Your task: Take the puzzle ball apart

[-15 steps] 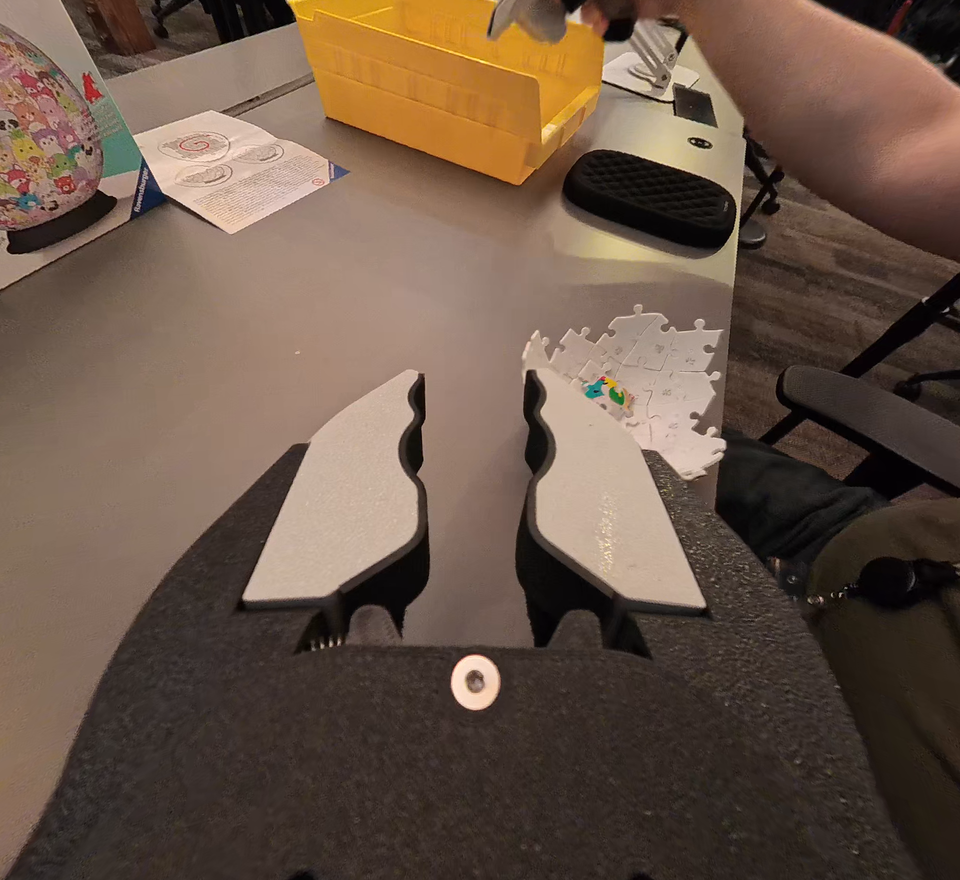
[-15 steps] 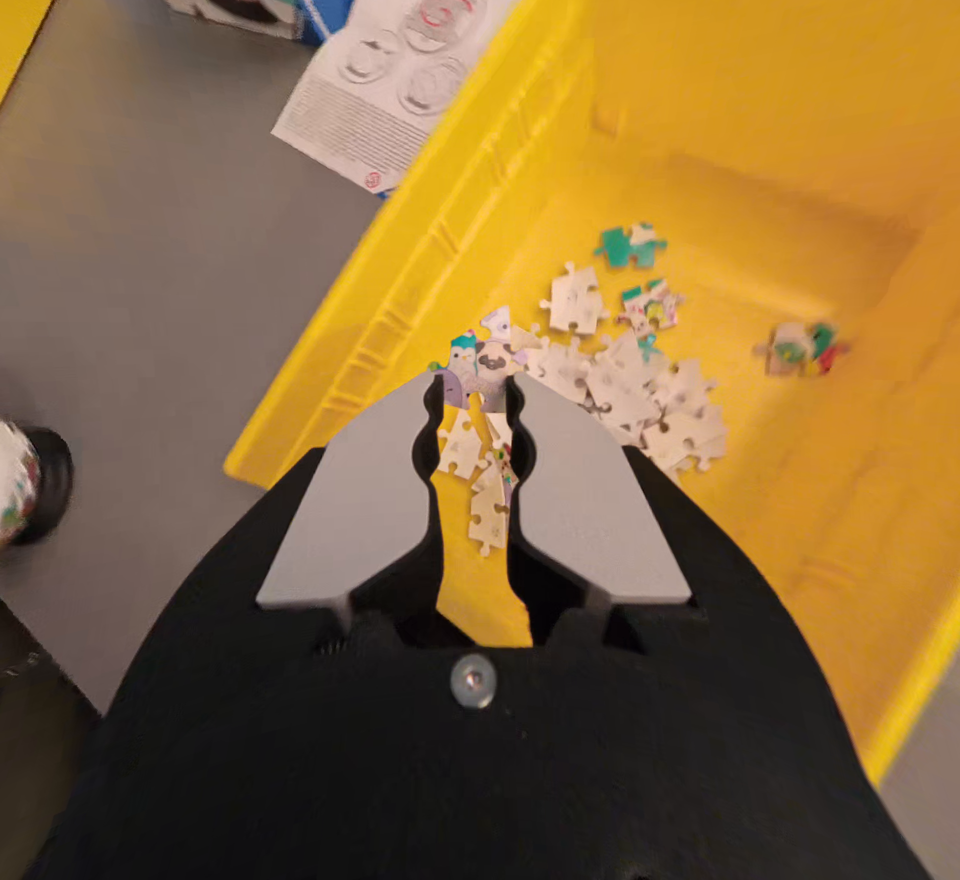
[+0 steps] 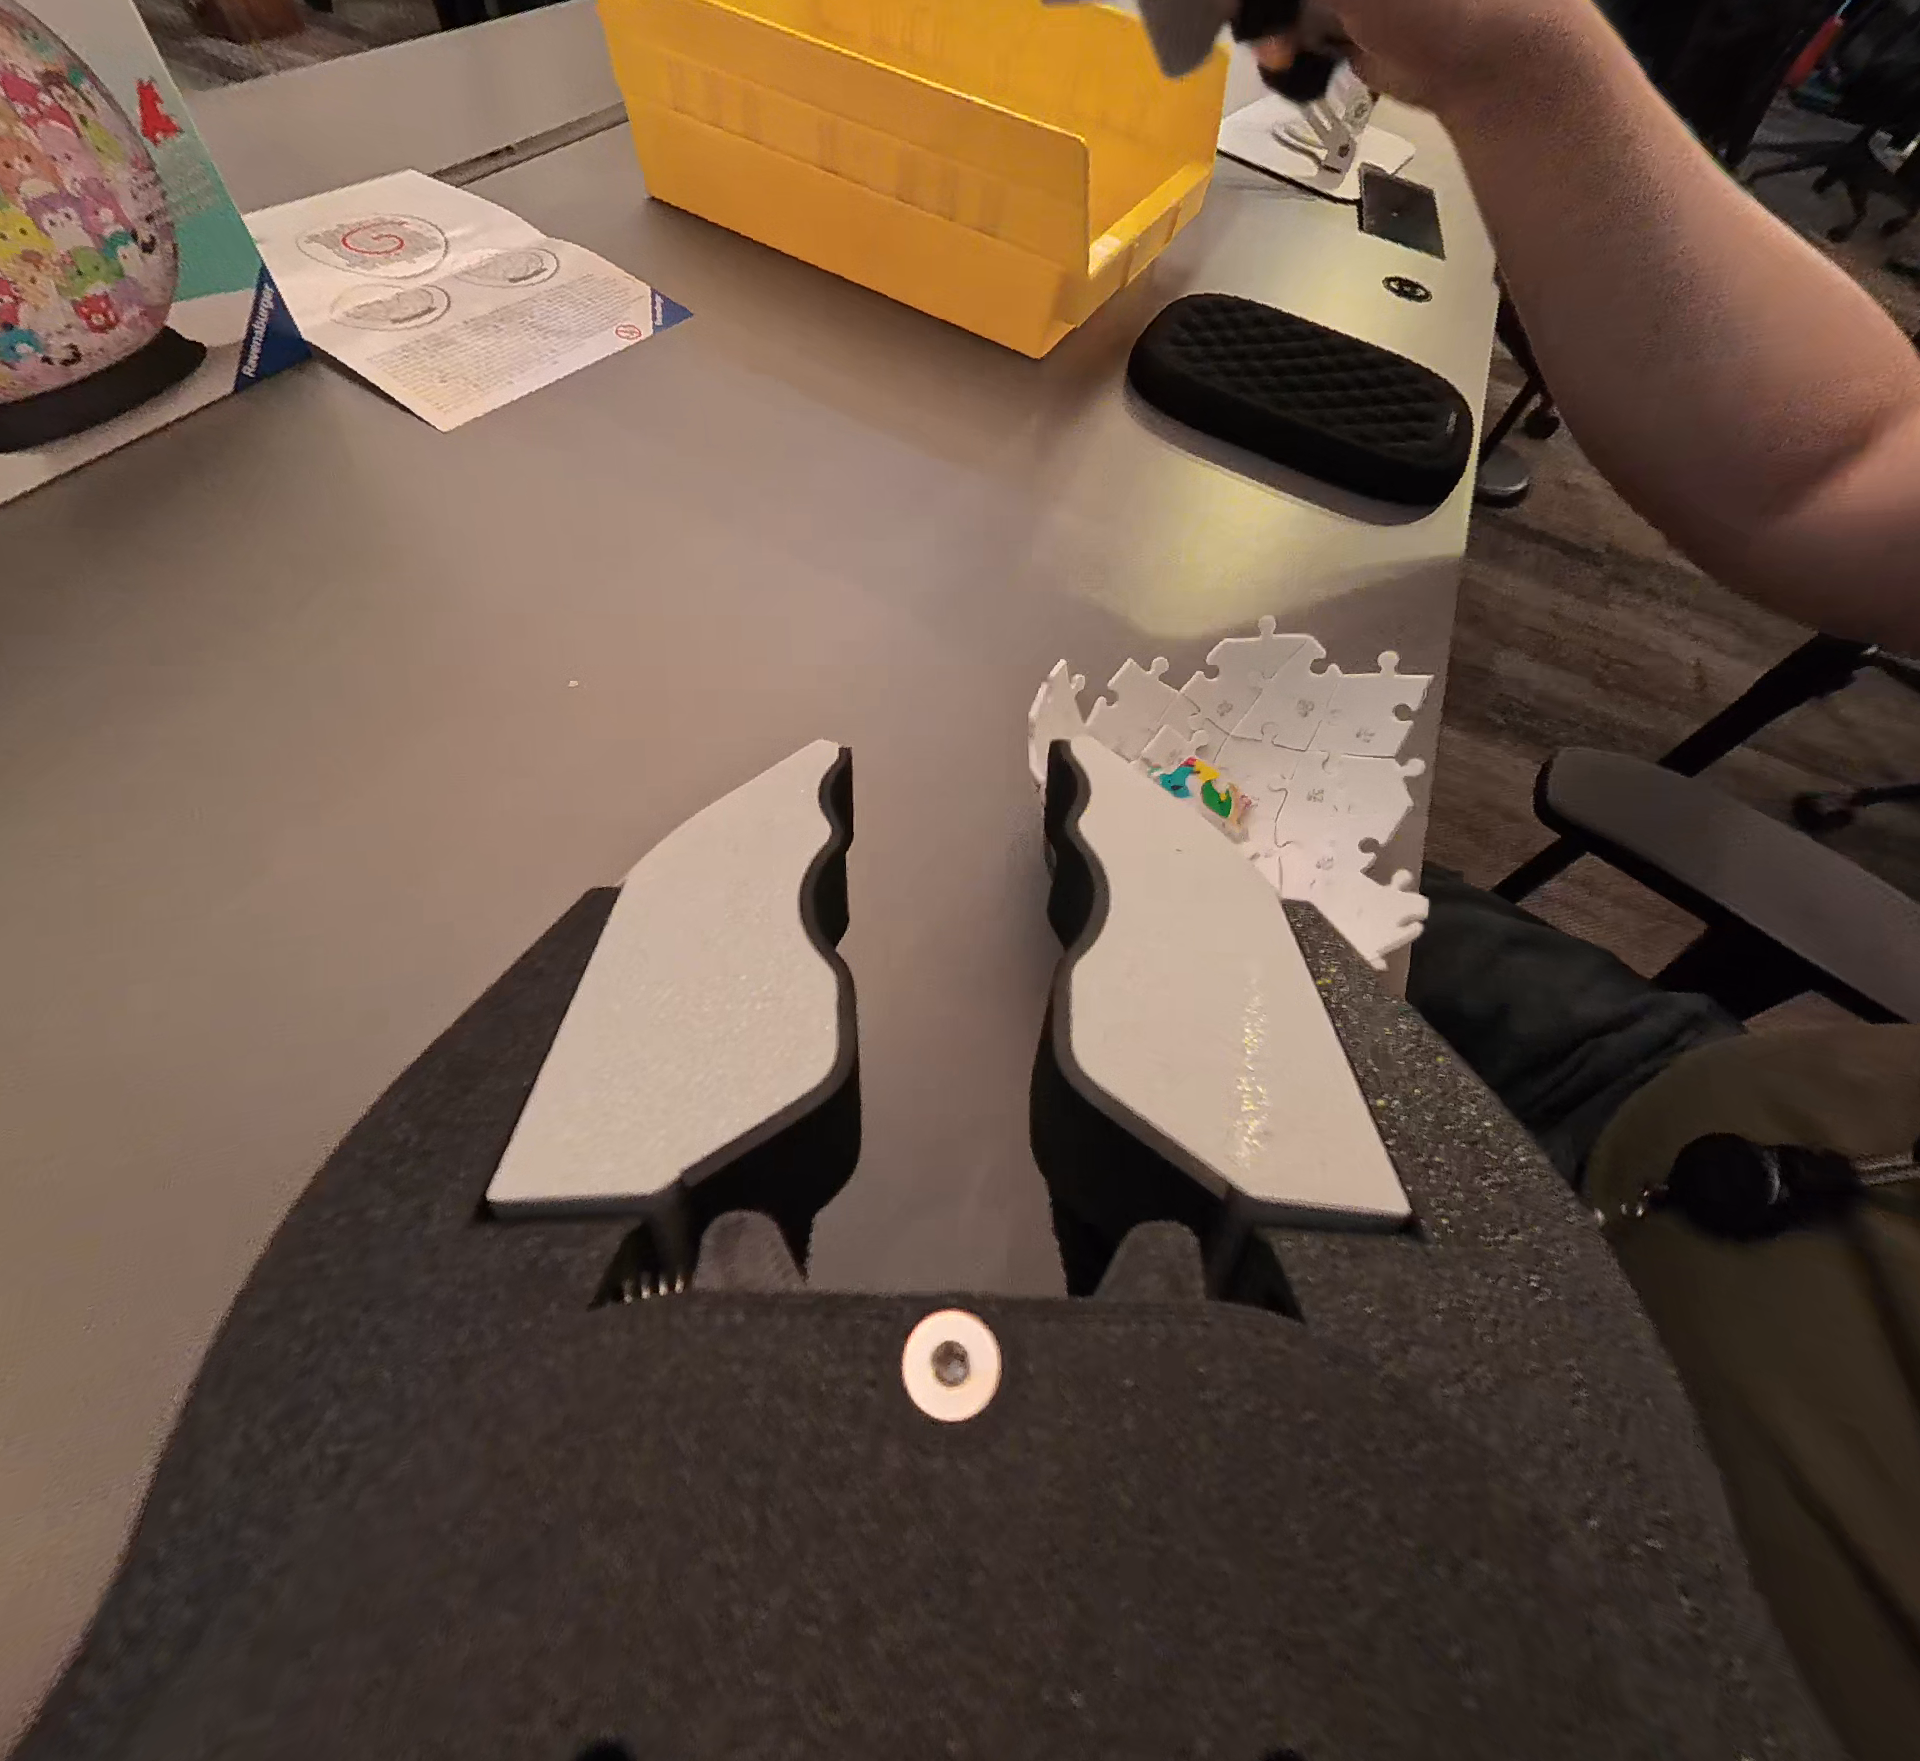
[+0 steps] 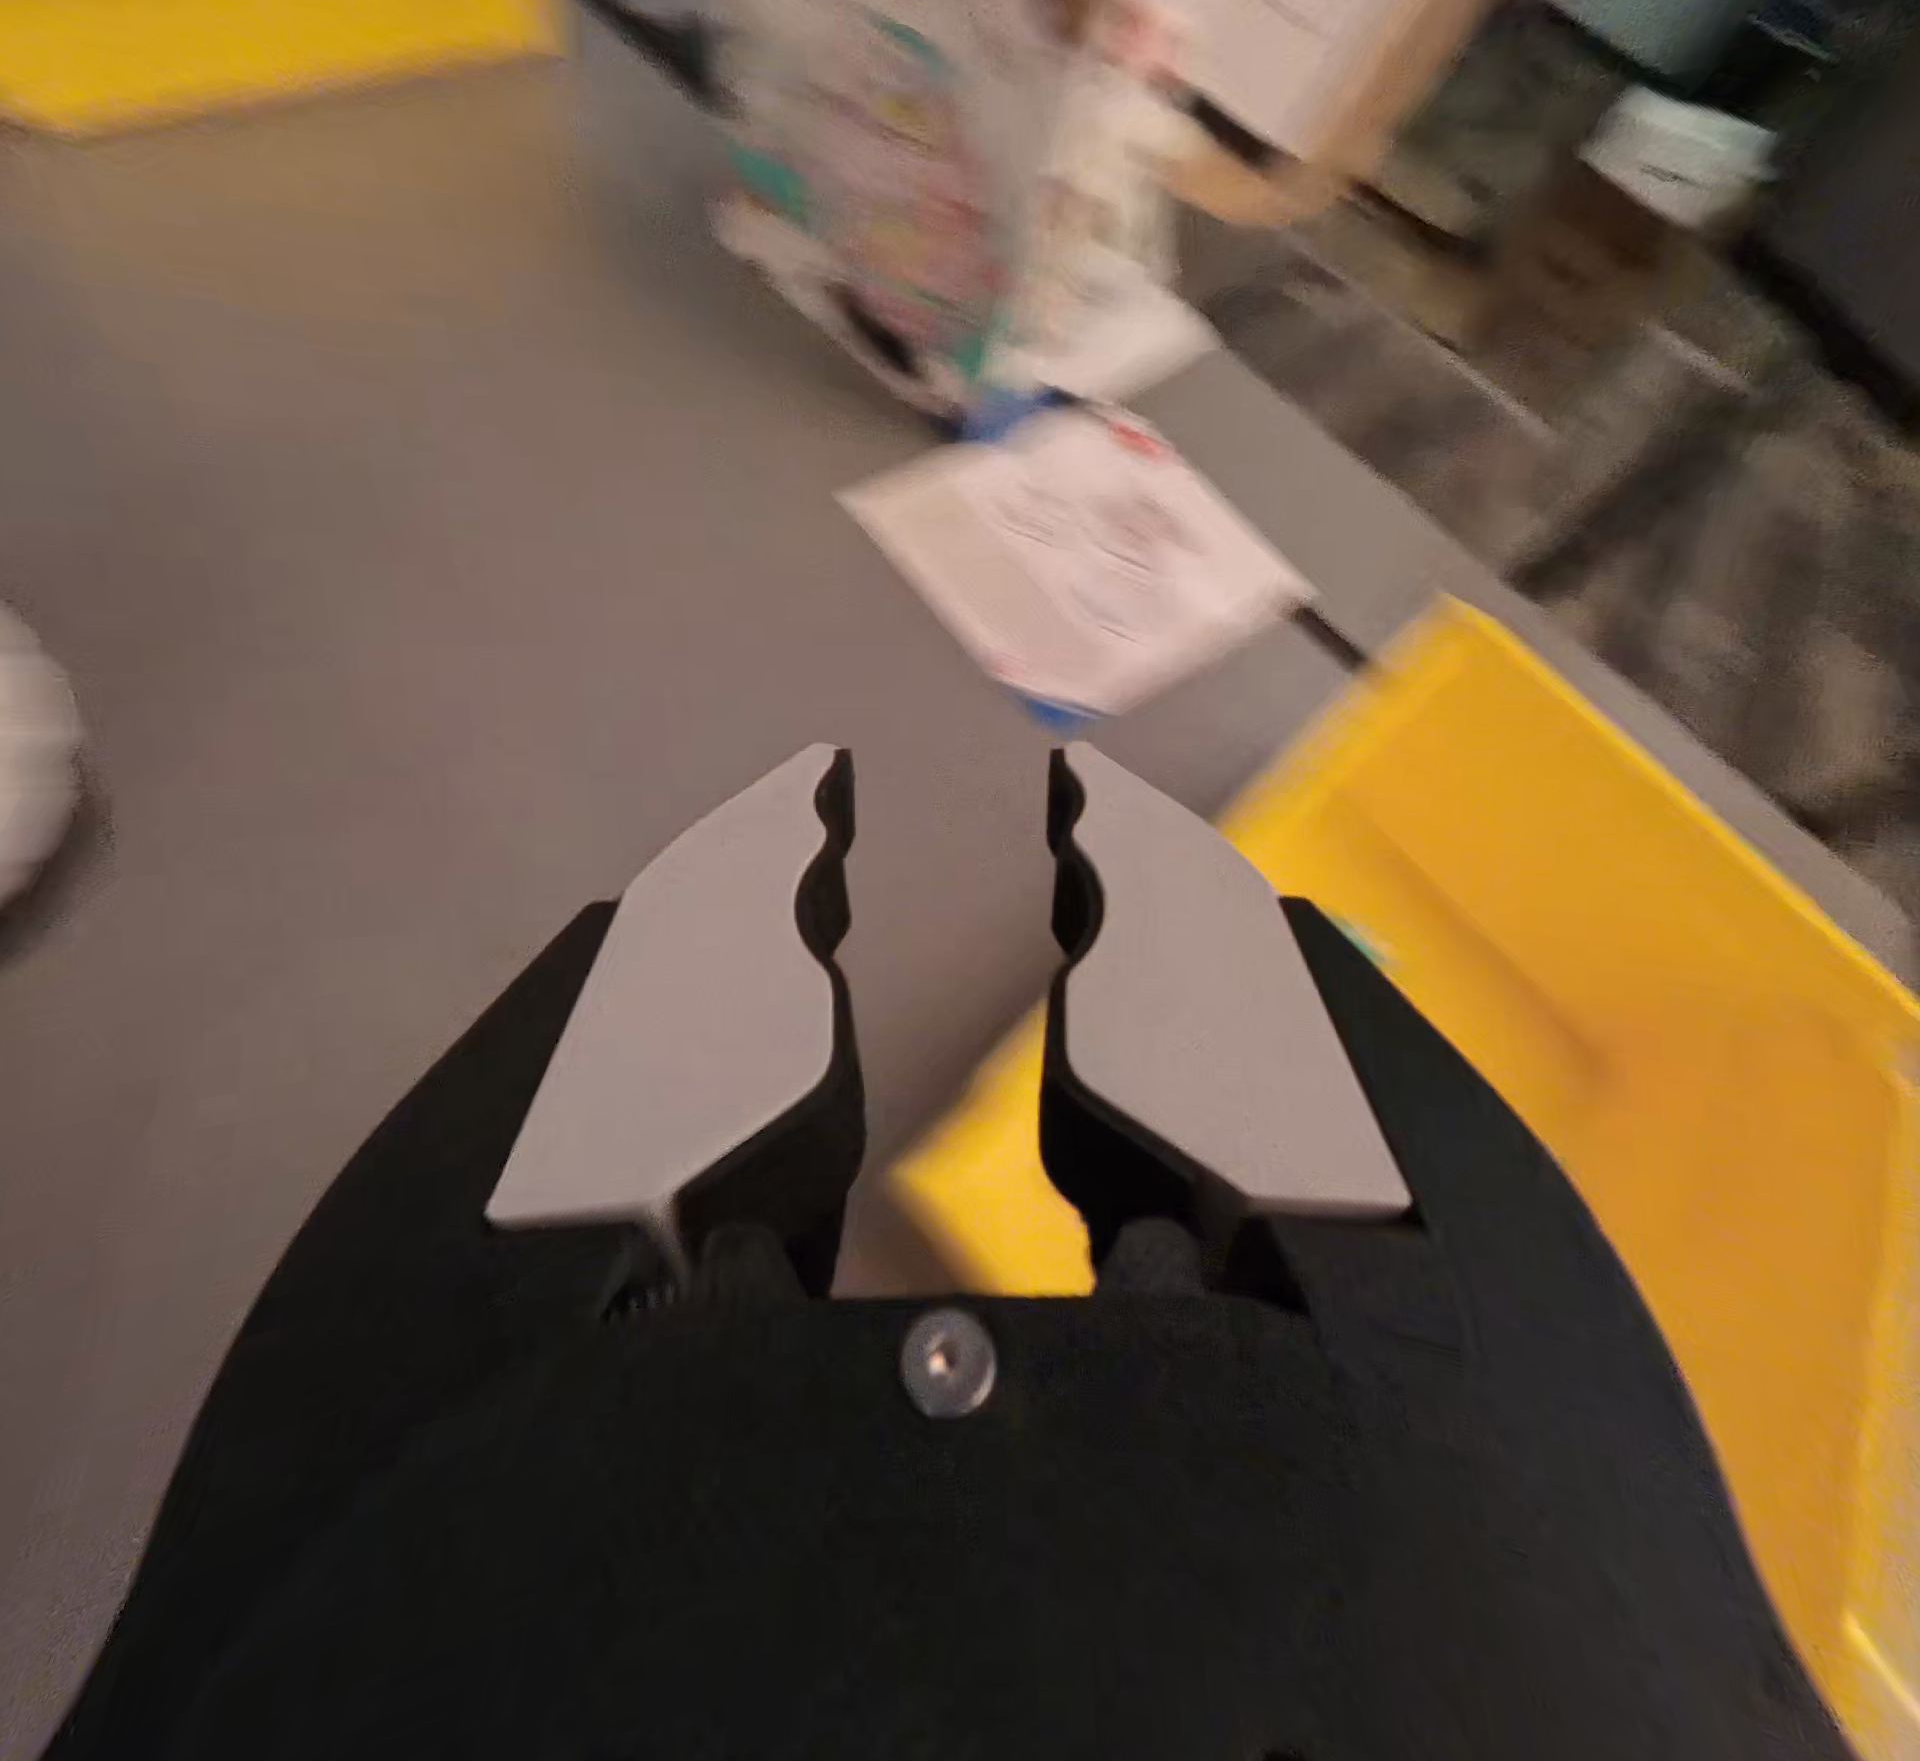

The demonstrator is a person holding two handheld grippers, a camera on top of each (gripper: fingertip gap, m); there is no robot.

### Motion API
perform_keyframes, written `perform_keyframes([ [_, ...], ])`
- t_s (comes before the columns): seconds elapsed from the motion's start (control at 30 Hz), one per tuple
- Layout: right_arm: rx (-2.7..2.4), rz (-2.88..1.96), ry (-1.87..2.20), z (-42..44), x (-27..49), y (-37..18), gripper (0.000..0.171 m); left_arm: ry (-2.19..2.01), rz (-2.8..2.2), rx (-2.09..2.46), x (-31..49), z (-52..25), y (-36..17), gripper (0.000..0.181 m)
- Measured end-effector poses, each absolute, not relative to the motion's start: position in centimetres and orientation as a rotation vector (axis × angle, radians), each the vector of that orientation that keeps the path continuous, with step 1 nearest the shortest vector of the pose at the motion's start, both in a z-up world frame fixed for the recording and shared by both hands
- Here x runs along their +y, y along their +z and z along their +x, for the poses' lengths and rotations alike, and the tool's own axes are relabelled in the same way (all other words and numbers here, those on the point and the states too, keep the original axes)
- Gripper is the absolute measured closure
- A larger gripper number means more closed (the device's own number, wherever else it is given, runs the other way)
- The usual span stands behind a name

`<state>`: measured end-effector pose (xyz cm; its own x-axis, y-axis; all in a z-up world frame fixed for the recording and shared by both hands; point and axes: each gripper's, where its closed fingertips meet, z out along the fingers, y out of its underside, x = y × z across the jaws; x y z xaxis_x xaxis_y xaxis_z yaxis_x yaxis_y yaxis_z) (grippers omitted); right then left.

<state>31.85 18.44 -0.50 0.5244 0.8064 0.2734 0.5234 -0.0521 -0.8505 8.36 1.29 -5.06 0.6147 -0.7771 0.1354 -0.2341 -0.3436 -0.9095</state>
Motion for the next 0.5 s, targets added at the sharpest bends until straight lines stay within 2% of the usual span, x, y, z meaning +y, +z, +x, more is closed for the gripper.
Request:
perform_keyframes([
  [0.1,-1.406,-1.607,0.74,23.1,9.8,-2.2,0.139,-0.768,-1.911,0.819,1.4,9.4,-5.7,0.146],
  [0.23,-1.686,-1.687,1.037,17.6,5.0,-7.3,0.143,-0.828,-2.006,0.856,1.9,11.0,-6.9,0.146],
  [0.33,-1.777,-1.751,1.127,15.8,3.4,-9.6,0.143,-0.841,-2.097,0.887,1.9,11.9,-8.0,0.146],
  [0.43,-1.854,-1.791,1.051,15.2,2.8,-11.7,0.144,-0.892,-2.124,0.893,1.6,12.9,-8.9,0.148],
  [0.5,-1.884,-1.789,1.055,14.9,2.3,-12.3,0.15,-0.906,-2.169,0.911,1.5,13.3,-9.9,0.151],
])
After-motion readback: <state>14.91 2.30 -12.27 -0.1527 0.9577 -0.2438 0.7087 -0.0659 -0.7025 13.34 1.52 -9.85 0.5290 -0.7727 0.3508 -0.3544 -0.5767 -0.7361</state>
